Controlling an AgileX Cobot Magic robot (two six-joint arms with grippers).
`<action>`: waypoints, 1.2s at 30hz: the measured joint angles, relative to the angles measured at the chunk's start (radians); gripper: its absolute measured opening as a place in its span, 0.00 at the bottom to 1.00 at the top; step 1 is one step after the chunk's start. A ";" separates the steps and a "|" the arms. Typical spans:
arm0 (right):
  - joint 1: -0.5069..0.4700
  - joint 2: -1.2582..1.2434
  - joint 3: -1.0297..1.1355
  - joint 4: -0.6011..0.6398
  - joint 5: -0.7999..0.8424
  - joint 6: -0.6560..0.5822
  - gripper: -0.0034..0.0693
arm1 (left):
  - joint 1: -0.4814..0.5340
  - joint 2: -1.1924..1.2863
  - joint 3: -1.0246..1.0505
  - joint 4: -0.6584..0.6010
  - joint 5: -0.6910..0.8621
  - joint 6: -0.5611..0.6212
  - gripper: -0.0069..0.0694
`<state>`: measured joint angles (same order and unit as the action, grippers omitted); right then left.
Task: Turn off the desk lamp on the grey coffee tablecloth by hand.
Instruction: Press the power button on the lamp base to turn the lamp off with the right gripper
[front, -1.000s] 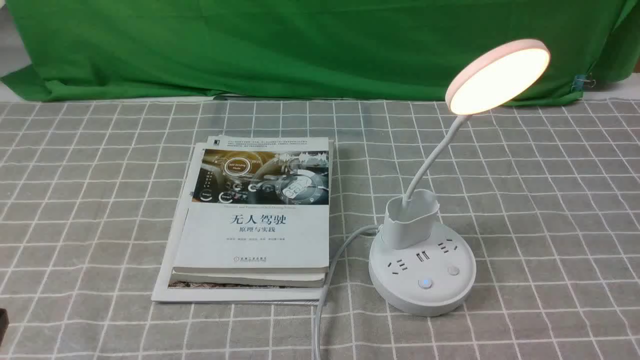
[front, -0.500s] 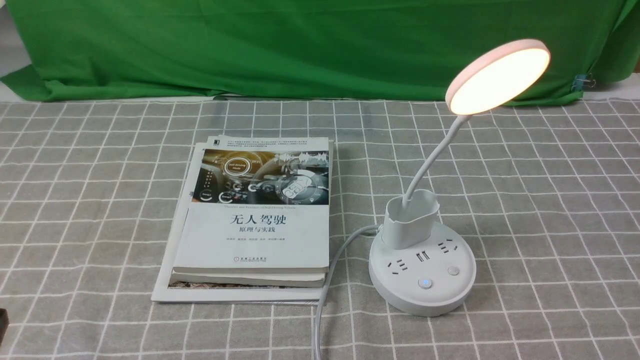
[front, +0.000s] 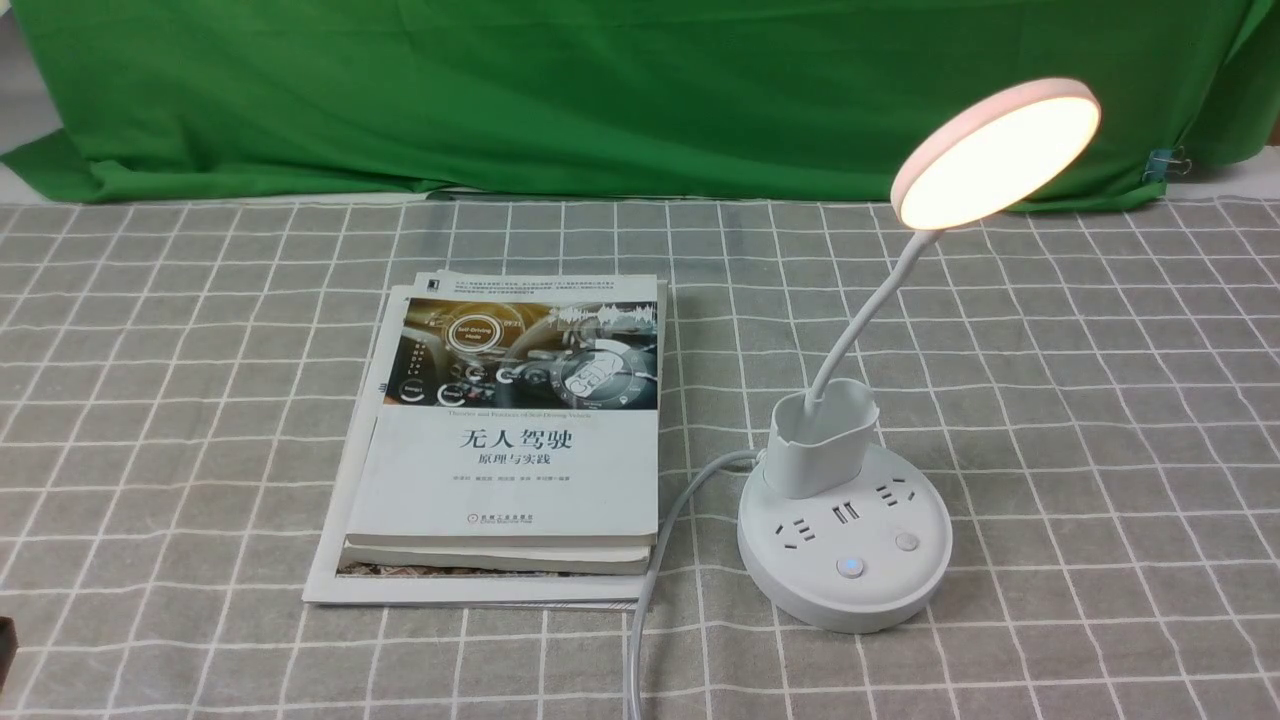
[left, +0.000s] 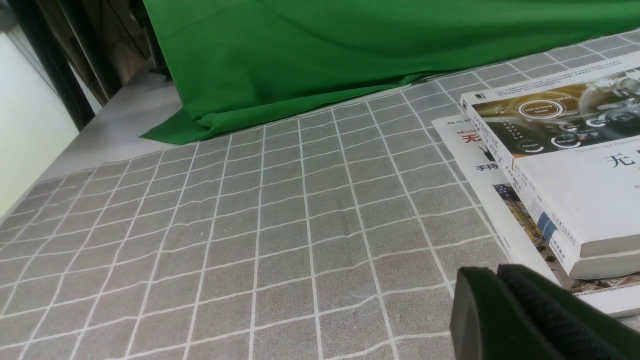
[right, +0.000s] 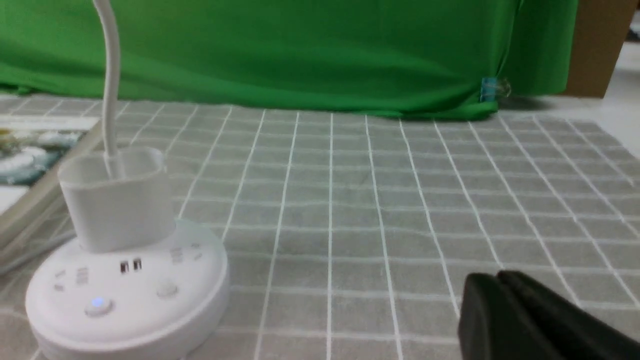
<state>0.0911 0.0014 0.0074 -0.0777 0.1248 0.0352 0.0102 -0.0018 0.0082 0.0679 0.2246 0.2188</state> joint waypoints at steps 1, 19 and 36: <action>0.000 0.000 0.000 0.000 -0.056 0.001 0.11 | 0.000 0.000 0.000 0.000 0.000 0.000 0.12; 0.000 0.161 -0.277 0.010 -0.300 0.090 0.11 | 0.000 0.000 0.000 0.000 0.000 0.000 0.12; 0.000 0.797 -0.592 0.078 0.328 0.134 0.11 | 0.000 0.000 0.000 0.000 0.000 0.000 0.12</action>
<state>0.0911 0.7986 -0.5845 0.0000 0.4527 0.1695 0.0102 -0.0018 0.0082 0.0679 0.2246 0.2190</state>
